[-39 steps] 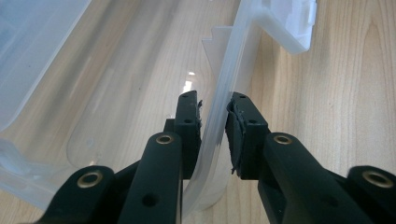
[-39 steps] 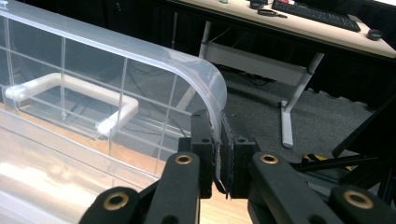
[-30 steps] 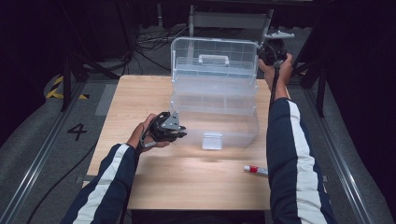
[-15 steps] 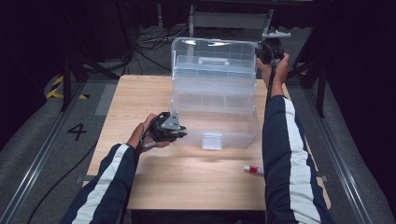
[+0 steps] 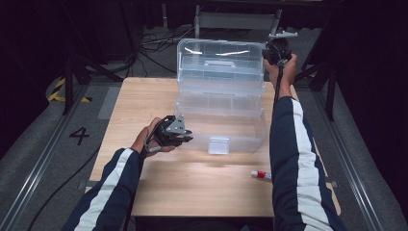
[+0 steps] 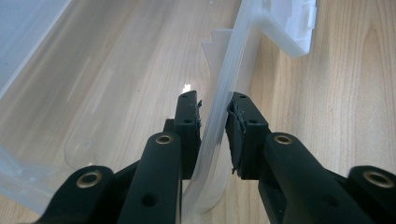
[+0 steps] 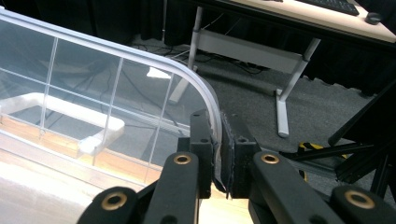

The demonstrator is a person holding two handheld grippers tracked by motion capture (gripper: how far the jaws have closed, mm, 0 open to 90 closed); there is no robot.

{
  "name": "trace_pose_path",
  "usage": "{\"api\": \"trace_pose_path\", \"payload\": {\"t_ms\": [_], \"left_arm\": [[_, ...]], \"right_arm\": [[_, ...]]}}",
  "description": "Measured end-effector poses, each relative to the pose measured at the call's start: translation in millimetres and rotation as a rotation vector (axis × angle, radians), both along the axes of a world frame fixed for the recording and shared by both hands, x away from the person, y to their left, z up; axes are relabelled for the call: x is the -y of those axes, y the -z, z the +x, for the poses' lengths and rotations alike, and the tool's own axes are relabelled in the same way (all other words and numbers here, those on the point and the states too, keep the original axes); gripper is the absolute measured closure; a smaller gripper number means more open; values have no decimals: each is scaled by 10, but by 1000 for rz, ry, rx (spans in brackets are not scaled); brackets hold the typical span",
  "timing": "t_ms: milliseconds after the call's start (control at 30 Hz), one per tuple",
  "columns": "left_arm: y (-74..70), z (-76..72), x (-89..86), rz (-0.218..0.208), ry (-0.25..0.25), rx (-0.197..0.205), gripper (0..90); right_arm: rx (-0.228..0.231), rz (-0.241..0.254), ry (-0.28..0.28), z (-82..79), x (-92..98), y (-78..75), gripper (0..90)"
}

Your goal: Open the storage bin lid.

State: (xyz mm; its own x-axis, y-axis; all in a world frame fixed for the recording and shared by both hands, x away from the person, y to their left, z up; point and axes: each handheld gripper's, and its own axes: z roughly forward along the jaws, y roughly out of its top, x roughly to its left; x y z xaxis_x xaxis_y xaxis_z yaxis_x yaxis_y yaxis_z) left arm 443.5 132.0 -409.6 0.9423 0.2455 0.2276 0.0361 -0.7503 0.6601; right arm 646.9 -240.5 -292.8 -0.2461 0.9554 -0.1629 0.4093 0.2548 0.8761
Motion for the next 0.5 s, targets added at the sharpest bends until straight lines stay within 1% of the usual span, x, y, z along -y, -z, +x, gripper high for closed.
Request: {"api": "trace_pose_path", "payload": {"t_ms": [100,300,367,500], "left_arm": [[2,1,1,-2,2,-3,755],[5,3,1,-5,2,-7,755],[10,9,-1,-13,3,-5,755],[16,13,-2,-20,8,-12,754]], "right_arm": [[-11,-2,-2,27,7,6,841],[-19,-10,3,61,-7,20,839],[-28,-2,-1,78,5,21,840],[-39,-23,-11,111,4,25,835]]}}
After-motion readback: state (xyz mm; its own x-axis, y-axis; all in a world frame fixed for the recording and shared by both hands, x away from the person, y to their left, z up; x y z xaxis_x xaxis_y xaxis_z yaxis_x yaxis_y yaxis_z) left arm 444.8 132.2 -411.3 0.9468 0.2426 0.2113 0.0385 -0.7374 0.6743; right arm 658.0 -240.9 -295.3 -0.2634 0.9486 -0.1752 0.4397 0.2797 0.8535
